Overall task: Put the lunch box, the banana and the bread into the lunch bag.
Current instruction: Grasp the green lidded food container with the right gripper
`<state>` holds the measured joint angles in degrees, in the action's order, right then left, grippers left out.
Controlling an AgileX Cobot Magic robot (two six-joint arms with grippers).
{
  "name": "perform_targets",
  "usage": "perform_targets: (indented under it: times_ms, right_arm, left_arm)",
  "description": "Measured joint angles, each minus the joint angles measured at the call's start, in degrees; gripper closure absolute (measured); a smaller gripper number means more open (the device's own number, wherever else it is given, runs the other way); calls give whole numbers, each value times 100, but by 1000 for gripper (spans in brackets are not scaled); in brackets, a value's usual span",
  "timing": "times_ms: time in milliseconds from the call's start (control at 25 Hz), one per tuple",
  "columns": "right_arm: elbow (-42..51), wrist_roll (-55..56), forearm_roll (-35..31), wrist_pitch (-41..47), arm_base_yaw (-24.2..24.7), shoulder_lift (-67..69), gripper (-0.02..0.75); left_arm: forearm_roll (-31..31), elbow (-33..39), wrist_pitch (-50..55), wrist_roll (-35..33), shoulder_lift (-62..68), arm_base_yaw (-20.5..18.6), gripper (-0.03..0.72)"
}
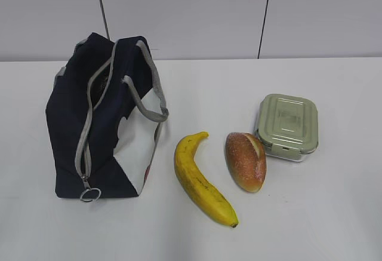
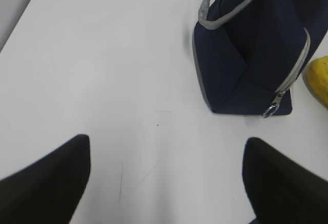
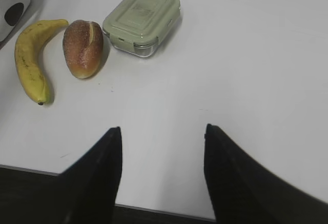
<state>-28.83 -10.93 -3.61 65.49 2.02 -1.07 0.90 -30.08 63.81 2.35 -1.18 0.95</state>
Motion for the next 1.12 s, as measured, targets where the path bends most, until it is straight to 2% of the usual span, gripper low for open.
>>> perform_targets:
  times_ms: [680,800,1120]
  right_arm:
    - [0,0,0,0,0,0,353]
    - [0,0,0,0,0,0,353]
    - [0,0,0,0,0,0,353]
  left_arm:
    - [-90,-27,-6,0,169,0,97]
    - [-266,-237,-176,0,695,0,97]
    - [-930,-1053,-1458,-33,2692,0,113]
